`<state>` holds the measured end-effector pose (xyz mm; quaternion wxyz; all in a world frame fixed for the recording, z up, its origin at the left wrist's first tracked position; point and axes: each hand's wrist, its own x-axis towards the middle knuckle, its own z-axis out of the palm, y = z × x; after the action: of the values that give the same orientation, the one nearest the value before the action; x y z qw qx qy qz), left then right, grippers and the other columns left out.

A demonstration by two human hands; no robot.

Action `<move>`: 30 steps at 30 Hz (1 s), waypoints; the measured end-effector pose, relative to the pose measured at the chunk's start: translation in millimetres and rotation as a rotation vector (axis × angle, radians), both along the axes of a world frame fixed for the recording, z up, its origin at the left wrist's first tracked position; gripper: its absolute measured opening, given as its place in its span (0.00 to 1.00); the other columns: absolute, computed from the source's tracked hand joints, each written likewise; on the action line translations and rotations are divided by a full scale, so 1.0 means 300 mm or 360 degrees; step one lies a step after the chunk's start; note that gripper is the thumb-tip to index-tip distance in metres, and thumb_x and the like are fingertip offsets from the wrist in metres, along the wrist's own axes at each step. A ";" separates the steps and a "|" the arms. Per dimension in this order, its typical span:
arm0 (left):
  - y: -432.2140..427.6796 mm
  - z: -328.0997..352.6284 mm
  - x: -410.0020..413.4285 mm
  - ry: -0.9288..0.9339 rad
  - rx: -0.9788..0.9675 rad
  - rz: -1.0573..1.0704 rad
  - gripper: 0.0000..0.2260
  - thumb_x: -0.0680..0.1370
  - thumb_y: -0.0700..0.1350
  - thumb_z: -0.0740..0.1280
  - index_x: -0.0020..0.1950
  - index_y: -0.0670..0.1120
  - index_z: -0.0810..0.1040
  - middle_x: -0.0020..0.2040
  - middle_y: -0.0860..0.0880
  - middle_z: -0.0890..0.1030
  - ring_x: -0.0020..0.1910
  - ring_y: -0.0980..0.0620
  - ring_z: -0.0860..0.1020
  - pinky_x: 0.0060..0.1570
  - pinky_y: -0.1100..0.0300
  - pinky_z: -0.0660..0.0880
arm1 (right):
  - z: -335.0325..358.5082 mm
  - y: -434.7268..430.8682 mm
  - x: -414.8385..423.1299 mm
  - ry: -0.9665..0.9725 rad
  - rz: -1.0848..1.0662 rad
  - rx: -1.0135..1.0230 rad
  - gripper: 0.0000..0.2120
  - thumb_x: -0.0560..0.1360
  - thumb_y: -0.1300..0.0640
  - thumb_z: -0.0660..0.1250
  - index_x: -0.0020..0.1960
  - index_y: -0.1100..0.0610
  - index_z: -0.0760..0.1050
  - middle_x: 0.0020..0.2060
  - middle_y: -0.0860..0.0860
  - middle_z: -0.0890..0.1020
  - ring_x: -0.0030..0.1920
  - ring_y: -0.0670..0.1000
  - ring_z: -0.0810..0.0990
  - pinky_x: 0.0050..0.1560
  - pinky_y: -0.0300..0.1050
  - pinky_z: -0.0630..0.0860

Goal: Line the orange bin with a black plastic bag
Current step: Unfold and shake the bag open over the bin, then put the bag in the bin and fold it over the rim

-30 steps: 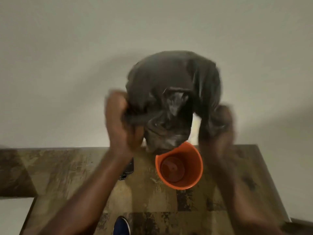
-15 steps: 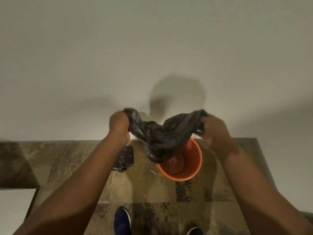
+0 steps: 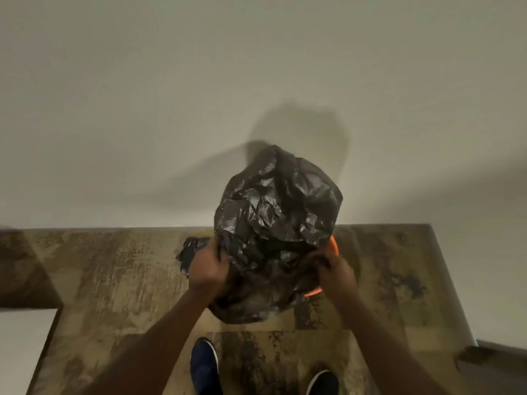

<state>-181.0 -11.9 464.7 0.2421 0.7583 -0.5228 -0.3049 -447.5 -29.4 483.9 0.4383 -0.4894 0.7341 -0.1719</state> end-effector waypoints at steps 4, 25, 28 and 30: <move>-0.089 0.027 0.012 0.0243 0.0056 0.0319 0.10 0.84 0.45 0.58 0.51 0.49 0.78 0.45 0.53 0.80 0.48 0.48 0.80 0.48 0.56 0.71 | 0.001 -0.111 -0.024 -0.0444 -0.0512 -0.0021 0.14 0.80 0.65 0.61 0.46 0.53 0.83 0.36 0.48 0.87 0.37 0.49 0.84 0.34 0.34 0.77; -0.223 0.137 0.173 0.1150 0.0596 0.0776 0.16 0.80 0.56 0.66 0.52 0.46 0.84 0.42 0.44 0.89 0.37 0.44 0.87 0.30 0.57 0.81 | 0.205 -0.280 -0.162 -0.0383 -0.0709 -0.0009 0.26 0.82 0.36 0.59 0.50 0.58 0.80 0.44 0.55 0.84 0.42 0.56 0.83 0.46 0.39 0.83; -0.213 0.119 0.153 0.1102 0.0585 0.0782 0.15 0.81 0.55 0.64 0.50 0.46 0.83 0.38 0.45 0.88 0.33 0.46 0.87 0.26 0.58 0.80 | 0.166 -0.280 -0.214 0.0061 -0.0475 -0.0128 0.25 0.86 0.40 0.49 0.50 0.57 0.77 0.45 0.56 0.79 0.36 0.50 0.74 0.37 0.40 0.71; -0.199 0.111 0.125 0.1100 0.0659 0.0782 0.16 0.82 0.55 0.62 0.51 0.46 0.83 0.39 0.45 0.88 0.37 0.44 0.87 0.33 0.55 0.82 | 0.128 -0.270 -0.242 0.0147 -0.0461 -0.0068 0.29 0.86 0.39 0.49 0.57 0.59 0.79 0.48 0.57 0.78 0.38 0.52 0.74 0.45 0.44 0.68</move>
<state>-143.6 -71.7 498.0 0.3106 0.7459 -0.1448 -0.5712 -520.2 -110.6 522.2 0.3642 -0.3950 0.8125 -0.2262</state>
